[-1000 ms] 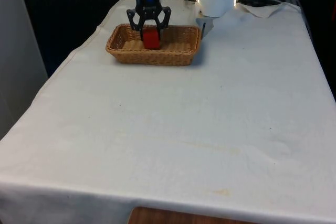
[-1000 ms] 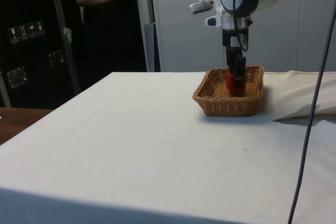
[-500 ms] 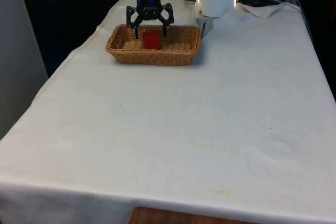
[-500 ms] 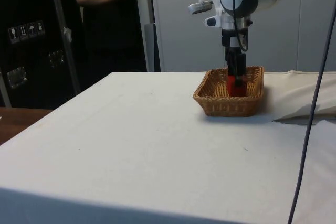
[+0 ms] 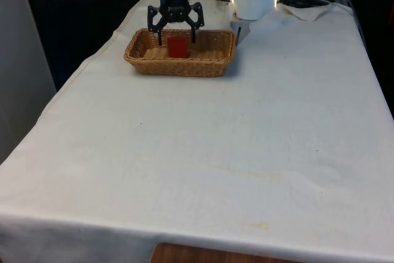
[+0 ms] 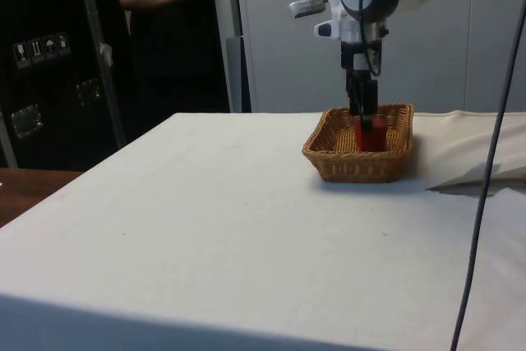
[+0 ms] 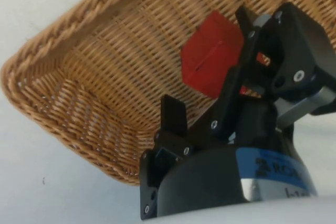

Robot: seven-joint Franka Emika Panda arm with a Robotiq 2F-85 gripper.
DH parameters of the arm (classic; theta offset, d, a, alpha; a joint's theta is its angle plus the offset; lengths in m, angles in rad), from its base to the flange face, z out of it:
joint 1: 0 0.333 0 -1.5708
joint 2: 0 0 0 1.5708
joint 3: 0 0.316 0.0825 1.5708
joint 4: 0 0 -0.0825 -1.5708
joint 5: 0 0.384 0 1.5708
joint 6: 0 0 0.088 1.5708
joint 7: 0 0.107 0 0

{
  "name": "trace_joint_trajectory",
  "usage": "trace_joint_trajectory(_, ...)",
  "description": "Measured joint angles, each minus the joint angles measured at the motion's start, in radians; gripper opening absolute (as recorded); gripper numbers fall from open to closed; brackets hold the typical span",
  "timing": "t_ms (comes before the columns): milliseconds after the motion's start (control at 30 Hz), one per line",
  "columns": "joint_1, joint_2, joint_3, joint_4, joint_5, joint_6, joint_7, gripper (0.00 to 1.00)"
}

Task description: Pick up the cube and place it into the basket.

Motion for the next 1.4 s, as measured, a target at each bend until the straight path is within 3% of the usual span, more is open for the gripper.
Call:
trace_joint_trajectory(1000,-0.003,-0.18,-0.01,0.09,-0.021,-0.199,0.001,1.0)
trace_joint_trajectory(1400,-0.002,-0.231,0.002,0.145,-0.022,-0.286,0.012,1.0)
